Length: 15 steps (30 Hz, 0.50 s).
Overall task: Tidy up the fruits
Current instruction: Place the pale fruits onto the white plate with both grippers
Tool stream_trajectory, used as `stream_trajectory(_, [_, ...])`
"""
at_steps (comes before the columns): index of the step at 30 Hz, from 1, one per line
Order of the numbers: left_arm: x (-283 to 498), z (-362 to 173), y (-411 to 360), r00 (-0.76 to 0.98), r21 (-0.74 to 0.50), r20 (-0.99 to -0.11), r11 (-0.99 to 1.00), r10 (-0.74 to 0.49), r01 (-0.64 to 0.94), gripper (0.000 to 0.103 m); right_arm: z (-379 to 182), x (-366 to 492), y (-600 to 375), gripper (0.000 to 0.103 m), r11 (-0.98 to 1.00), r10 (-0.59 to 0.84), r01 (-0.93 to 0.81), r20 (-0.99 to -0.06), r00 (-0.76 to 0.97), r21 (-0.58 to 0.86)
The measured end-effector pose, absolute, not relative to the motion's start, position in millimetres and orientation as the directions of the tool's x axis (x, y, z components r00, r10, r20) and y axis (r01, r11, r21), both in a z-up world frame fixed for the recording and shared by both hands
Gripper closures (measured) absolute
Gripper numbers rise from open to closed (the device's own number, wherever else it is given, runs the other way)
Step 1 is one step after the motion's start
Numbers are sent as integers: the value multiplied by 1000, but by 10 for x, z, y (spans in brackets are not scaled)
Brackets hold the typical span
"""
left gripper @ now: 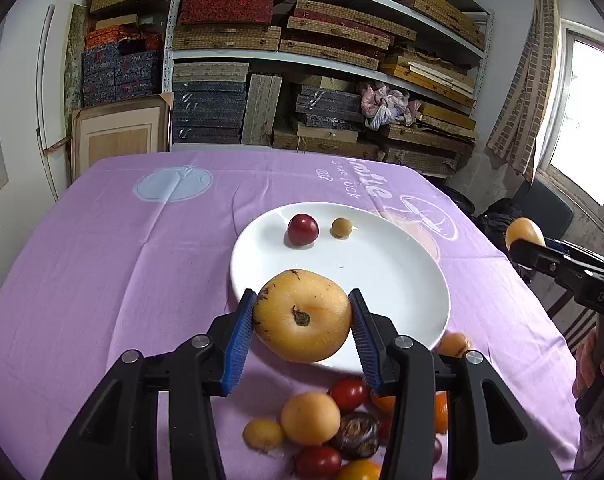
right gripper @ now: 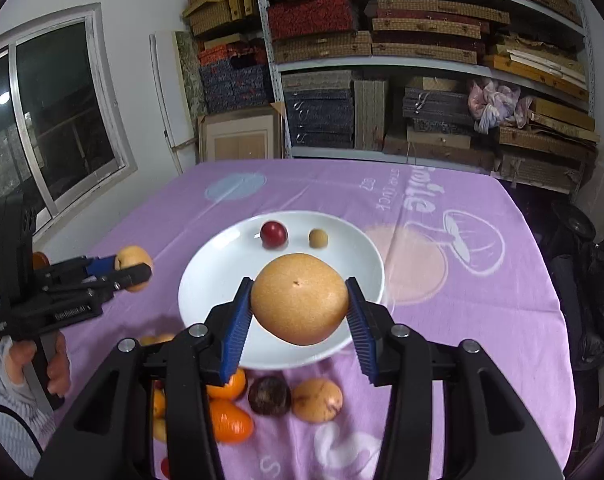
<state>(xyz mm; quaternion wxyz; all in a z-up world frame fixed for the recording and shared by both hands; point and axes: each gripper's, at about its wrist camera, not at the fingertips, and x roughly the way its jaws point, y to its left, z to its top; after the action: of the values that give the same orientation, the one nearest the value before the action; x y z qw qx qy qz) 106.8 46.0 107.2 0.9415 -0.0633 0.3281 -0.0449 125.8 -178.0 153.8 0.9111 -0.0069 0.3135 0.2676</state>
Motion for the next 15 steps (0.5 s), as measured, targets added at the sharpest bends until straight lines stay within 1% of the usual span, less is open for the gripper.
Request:
stream_trajectory(2, [1259,933,383,757,-152,-642,988,-122,31,56,1430,1417,-1649,58,856,485,-489,-586,649,167])
stream_trajectory(5, [1433,621,322,710,-134,-697,991,-102,11,56,1075,1602,-1437,58,852,480,-493,-640,600,177])
stream_trajectory(6, [1461,538,328,698,-127,-709,992,-99,12,56,965,1639,-1367,58,851,467,-501,-665,583,158])
stream_trajectory(8, [1498,441,339,694,-132,-712,991,-107,18,56,810,1684,-1268,58,855,432,-507,-695,575,112])
stream_trajectory(11, [1543,425,344,693,-134,-712,991,-112,22,56,643,1752,-1173,58,851,413,-517,-728,548,95])
stream_trajectory(14, [1557,412,349,698,-130,-707,991,-115,31,55,561,1765,-1123,58,852,390,-519,-737,552,62])
stream_trajectory(15, [1552,419,348,702,-130,-703,991,-115,32,53,553,1766,-1113,58,850,391,-523,-737,551,61])
